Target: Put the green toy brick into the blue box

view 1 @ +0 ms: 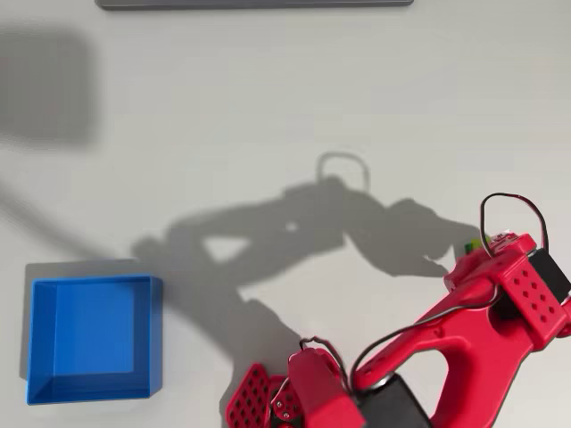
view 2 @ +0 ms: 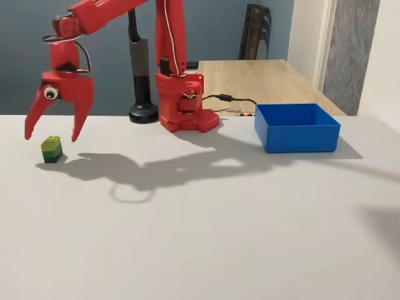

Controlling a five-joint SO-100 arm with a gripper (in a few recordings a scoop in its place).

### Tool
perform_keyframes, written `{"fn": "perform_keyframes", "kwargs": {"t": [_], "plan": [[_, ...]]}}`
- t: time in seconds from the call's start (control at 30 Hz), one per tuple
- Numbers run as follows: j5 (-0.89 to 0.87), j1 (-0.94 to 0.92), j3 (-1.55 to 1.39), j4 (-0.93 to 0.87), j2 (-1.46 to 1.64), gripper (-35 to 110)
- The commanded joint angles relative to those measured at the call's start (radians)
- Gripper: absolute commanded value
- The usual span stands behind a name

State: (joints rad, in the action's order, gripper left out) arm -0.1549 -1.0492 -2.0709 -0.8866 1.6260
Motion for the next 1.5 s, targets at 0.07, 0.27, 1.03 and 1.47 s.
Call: {"fn": "perform_keyframes", "kwargs": {"t": [0.07, 0.27, 1.03, 1.47], "plan": [[-0.043, -0.002, 0.051, 0.031, -0.012, 30], [-0.072, -0.002, 0.006, 0.118, -0.035, 18], [-0.110, 0.103, 0.035, -0.057, -0.014, 0], [-0.121, 0.390, 0.196, -0.186, 0.255, 0]]}}
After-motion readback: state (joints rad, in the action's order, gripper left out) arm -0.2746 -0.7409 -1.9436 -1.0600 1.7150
